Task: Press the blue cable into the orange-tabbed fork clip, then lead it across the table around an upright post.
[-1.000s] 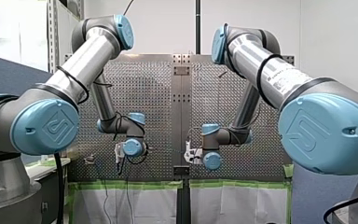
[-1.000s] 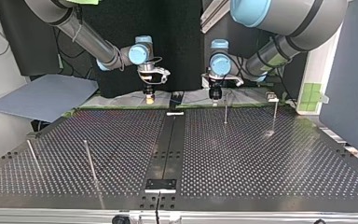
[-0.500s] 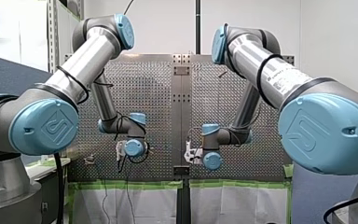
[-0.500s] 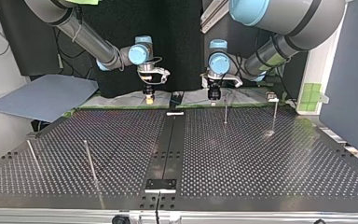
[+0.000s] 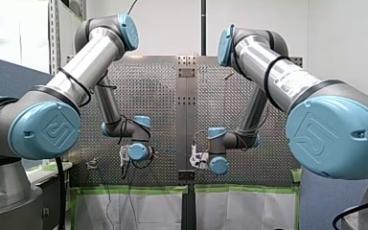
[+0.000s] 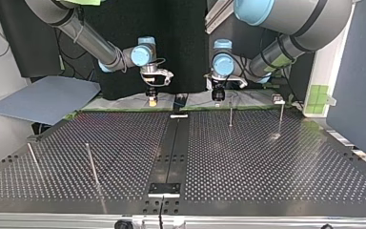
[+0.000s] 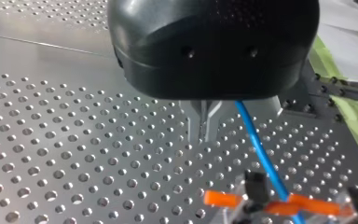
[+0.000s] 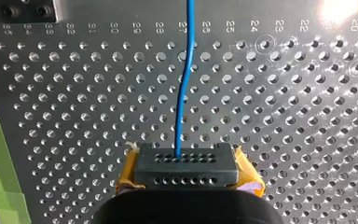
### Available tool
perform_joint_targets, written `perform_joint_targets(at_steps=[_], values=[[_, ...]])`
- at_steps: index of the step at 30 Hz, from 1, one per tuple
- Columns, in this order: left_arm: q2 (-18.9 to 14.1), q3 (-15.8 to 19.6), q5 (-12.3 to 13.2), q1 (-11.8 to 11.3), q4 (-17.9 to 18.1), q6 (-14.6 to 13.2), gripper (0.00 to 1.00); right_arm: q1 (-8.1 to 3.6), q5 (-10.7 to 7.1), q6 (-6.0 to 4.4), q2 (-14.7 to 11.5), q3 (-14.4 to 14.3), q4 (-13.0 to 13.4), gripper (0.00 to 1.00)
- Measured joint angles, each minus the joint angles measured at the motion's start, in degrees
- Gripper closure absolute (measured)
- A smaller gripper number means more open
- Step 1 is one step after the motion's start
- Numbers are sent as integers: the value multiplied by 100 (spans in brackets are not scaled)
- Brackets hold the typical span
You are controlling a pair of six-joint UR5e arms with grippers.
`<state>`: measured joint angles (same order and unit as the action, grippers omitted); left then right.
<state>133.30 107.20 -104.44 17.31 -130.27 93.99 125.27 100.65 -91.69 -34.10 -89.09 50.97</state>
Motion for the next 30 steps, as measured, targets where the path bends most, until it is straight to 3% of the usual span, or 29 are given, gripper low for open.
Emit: perform_joint_targets(at_steps=[5, 7, 8, 9, 10, 11, 13, 15, 22, 30], values=[[-1, 0, 106, 7, -73, 13, 91, -5, 0, 0, 6, 0, 1, 100], [-2, 0, 94, 13, -121, 0, 76, -6, 0, 0, 10, 0, 1, 100], [-3, 0, 76, 15, -139, -6, 76, -6, 0, 0, 10, 0, 2, 100], [-6, 0, 48, 17, -161, -15, 67, -5, 0, 0, 10, 0, 1, 100], [-8, 0, 30, 20, -174, -23, 45, -6, 0, 0, 11, 0, 2, 100], [-9, 0, 16, 24, -185, -30, 45, -6, 0, 0, 13, 0, 2, 100], [-9, 1, -5, 36, -203, -36, 25, -6, 0, 0, 17, 0, 1, 100], [-9, 1, -18, 47, -212, -29, 20, -5, 0, 2, 18, 0, -2, 100], [-7, -49, -127, 68, -269, 136, 20, 6, 0, 3, 21, 0, -3, 100], [-4, -401, -445, 208, -649, 282, 20, 18, 0, 0, 21, 0, 3, 100]])
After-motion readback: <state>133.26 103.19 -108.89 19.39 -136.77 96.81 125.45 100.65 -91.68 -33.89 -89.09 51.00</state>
